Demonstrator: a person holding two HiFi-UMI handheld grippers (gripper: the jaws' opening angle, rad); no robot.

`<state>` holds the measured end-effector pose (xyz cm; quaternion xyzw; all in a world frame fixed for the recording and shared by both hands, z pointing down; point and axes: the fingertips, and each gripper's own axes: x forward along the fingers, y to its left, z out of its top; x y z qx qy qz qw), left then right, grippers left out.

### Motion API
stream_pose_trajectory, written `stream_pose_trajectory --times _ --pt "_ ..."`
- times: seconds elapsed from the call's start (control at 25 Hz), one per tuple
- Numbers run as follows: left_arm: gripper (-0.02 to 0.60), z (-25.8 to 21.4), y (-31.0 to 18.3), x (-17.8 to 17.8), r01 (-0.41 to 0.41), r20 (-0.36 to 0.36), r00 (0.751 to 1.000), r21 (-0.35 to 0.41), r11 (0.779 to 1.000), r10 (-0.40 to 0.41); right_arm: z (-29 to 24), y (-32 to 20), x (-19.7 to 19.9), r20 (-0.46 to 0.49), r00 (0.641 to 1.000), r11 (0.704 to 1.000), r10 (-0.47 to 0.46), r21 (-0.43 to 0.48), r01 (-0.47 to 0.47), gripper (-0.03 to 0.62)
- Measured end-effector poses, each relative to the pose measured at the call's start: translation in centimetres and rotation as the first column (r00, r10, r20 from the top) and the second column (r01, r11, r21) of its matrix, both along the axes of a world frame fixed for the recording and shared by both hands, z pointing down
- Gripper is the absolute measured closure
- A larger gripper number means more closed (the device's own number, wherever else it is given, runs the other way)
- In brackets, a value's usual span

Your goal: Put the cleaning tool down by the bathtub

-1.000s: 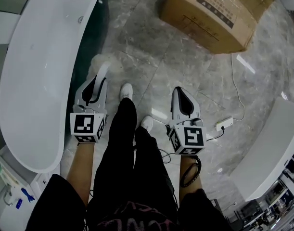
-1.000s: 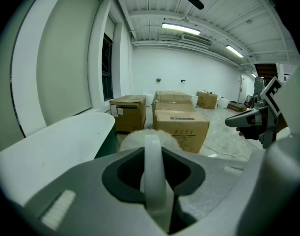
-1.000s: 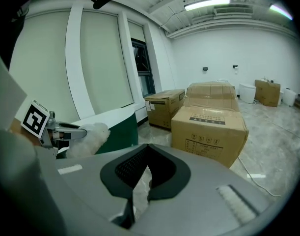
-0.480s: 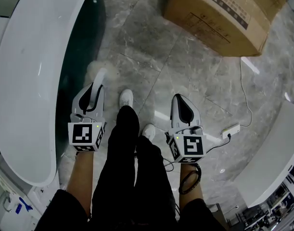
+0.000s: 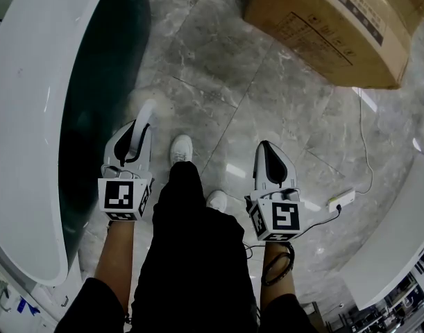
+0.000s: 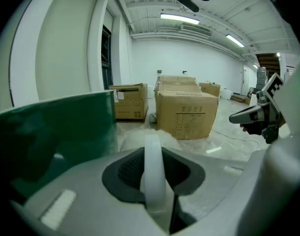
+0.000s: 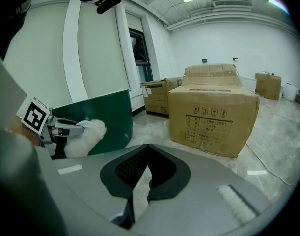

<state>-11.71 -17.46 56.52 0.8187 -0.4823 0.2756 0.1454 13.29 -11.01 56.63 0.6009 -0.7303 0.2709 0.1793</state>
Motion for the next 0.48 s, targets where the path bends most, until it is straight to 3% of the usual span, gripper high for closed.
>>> stream_pose_trajectory --times 0.48 --pt "0.488 10.6 -1.1 -1.5 0.011 0.016 1.0 0.006 1.0 -0.011 11.5 -0.8 -0.6 0.0 1.0 1.0 -0.008 -0.016 0.008 0.579"
